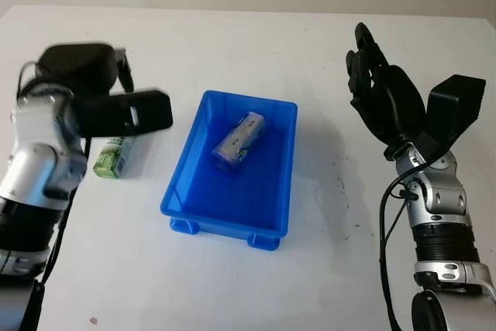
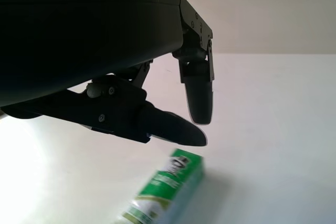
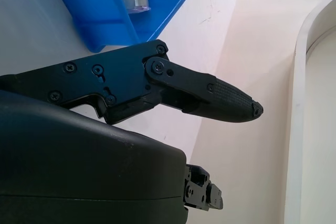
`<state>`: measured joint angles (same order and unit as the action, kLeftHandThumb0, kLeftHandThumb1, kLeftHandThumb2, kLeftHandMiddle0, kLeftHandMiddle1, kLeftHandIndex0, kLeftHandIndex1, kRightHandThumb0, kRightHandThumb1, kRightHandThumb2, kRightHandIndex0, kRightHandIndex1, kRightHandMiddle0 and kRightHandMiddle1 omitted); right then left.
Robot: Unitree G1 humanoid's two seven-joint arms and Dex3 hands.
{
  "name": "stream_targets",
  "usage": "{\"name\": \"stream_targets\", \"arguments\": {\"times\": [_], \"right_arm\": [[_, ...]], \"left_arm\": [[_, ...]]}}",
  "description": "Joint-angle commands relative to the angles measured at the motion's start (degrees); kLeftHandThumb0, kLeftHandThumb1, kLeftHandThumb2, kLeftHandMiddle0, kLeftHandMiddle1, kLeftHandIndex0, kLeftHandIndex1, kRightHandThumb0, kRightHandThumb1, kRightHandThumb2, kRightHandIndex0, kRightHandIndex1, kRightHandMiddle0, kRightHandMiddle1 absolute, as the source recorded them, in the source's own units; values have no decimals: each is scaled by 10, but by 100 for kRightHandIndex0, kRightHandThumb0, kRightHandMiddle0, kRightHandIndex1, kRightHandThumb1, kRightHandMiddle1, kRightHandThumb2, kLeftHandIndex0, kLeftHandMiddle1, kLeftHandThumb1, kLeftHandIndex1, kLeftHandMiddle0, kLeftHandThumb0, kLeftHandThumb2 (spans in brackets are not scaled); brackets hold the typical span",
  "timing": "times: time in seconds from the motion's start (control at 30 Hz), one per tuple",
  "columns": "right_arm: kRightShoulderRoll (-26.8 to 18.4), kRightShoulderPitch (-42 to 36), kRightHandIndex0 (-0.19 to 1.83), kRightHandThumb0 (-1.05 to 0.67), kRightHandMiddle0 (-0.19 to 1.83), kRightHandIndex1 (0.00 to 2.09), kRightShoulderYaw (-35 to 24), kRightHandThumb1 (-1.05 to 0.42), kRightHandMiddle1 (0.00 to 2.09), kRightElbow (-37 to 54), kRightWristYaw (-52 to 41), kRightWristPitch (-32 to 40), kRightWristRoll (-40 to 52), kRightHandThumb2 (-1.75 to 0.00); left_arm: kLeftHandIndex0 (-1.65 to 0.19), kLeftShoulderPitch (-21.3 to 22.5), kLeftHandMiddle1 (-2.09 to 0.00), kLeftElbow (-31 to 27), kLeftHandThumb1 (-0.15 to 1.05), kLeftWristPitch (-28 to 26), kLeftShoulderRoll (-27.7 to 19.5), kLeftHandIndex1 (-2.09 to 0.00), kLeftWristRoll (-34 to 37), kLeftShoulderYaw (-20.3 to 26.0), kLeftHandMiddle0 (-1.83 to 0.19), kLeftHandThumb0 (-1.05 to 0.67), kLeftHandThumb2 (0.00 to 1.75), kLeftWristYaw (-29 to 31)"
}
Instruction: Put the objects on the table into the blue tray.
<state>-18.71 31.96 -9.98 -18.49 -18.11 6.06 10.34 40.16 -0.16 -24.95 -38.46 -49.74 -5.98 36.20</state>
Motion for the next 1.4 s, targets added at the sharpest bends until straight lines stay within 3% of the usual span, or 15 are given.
{"name": "stream_targets", "arguments": {"times": [0.0,0.17,0.37,0.5,0.6,0.7,0.73,0.77,0.83,0.87,0.93,1.03,1.23,1.37], "right_arm": [[-3,2,-19,-67,-19,0,-1,-105,0,8,-1,-1,1,-75],[-3,4,-19,-67,-19,0,0,-105,0,8,2,0,-1,-75],[-4,4,-19,-69,-19,0,1,-105,0,10,4,4,-1,-74],[-6,4,-19,-68,-19,0,1,-105,0,11,2,4,0,-74],[-6,2,-19,-69,-19,0,0,-105,0,12,1,4,0,-74],[-7,1,-19,-69,-19,0,1,-105,0,13,-2,5,1,-74],[-6,0,-19,-68,-19,0,1,-105,0,13,-2,6,1,-74],[-5,0,-19,-68,-19,0,1,-105,0,14,-2,7,2,-74],[-5,-2,-19,-67,-19,0,1,-105,0,14,-5,6,3,-74],[-6,-3,-19,-67,-19,0,1,-105,0,14,-7,4,3,-74],[-7,-5,-19,-66,-19,0,1,-105,0,14,-11,3,3,-75],[-6,-6,-19,-67,-19,0,-2,-105,0,11,-13,2,5,-74],[-8,-6,-19,-69,-19,0,0,-105,0,10,-16,2,4,-73],[-7,-5,-19,-68,-19,0,1,-105,0,8,-18,0,4,-74]], "left_arm": [[-40,23,-194,-11,104,-3,-7,-178,30,14,-67,-39,5,14],[-43,42,-191,-32,102,-30,-1,-179,78,17,-66,-40,5,29],[-41,57,-201,-55,104,-7,-23,-199,100,9,-67,-38,6,26],[-33,55,-195,-41,104,31,-40,-197,110,15,-65,-38,5,1],[-34,35,-193,-19,104,98,-60,-176,126,33,-64,-38,6,-57],[-22,23,-184,7,105,149,-81,-151,149,52,-46,-39,9,-88],[-17,21,-157,25,103,181,-92,-133,168,59,-37,-40,7,-91],[-17,21,-104,47,100,216,-105,-103,186,64,-36,-41,6,-89],[-23,22,-30,86,94,278,-131,-52,213,65,-39,-43,5,-79],[-22,21,-17,101,91,305,-148,-33,218,62,-30,-47,5,-71],[-18,13,-5,120,88,355,-178,-14,212,54,-14,-50,5,-69],[-11,0,-2,145,84,437,-210,-5,197,46,2,-40,4,-89],[3,19,-3,203,85,626,-290,-2,21,-18,11,-42,6,-238],[5,37,-5,230,85,693,-315,-4,-103,-62,10,-45,6,-371]]}}
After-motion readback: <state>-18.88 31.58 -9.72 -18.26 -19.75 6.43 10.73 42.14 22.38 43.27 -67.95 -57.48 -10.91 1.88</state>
